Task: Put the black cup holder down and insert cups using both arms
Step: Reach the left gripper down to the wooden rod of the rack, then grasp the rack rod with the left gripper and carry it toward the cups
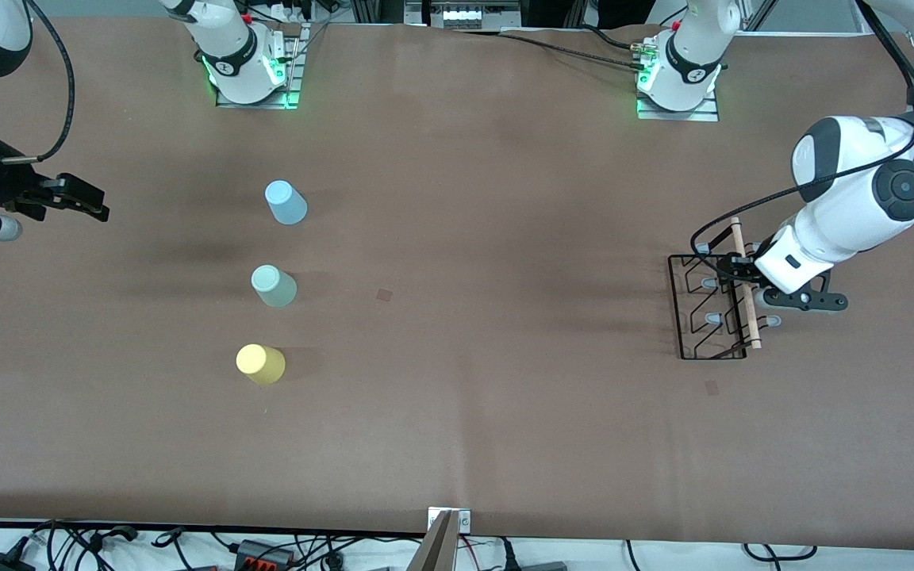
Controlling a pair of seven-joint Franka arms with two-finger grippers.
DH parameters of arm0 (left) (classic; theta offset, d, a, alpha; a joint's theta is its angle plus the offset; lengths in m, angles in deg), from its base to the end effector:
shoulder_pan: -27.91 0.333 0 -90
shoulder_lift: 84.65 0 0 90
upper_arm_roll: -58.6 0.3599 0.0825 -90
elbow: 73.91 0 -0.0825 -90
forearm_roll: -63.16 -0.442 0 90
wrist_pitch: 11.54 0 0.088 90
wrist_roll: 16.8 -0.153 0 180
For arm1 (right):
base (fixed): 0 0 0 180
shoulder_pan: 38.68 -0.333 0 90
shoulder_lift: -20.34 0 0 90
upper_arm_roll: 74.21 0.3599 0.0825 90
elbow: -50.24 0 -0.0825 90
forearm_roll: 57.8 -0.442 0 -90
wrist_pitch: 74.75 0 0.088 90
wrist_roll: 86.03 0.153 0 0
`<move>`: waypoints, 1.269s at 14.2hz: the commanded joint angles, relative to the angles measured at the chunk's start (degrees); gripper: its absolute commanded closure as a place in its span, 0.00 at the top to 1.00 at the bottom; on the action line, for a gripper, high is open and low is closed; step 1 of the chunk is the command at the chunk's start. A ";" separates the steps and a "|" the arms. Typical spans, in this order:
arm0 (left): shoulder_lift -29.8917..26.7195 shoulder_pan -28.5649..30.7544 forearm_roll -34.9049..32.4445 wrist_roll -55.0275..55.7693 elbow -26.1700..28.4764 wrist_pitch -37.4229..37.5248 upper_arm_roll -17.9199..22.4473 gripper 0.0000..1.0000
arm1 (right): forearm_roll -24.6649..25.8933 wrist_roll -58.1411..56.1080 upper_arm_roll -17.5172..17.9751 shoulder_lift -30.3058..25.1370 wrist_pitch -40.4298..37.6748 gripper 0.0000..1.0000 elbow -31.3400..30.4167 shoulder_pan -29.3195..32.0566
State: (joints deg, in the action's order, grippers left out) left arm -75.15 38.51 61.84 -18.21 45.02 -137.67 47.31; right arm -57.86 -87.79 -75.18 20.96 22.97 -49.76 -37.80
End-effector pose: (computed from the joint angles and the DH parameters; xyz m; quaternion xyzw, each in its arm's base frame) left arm 0.6202 -0.0049 0.3098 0.9995 -0.0243 -0.0183 0.0071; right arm 0.6159 -0.0197 0.5344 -0.9997 0.0009 0.0253 0.0012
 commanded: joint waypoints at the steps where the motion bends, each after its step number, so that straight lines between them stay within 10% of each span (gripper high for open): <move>1: -1.94 1.00 -0.97 -0.70 1.65 0.63 -0.13 0.47 | -0.04 -0.87 0.35 -0.18 -0.77 1.00 0.07 0.27; 18: 0.08 2.14 -1.06 -0.79 2.53 -2.98 -0.13 0.24 | -0.04 -0.34 0.26 0.52 -0.68 1.00 -0.37 0.36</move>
State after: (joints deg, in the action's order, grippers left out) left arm -74.66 40.08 61.77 -18.29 46.49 -139.32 47.36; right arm -57.86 -87.81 -75.17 21.93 22.64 -49.85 -37.80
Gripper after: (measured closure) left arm 0.705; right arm 0.000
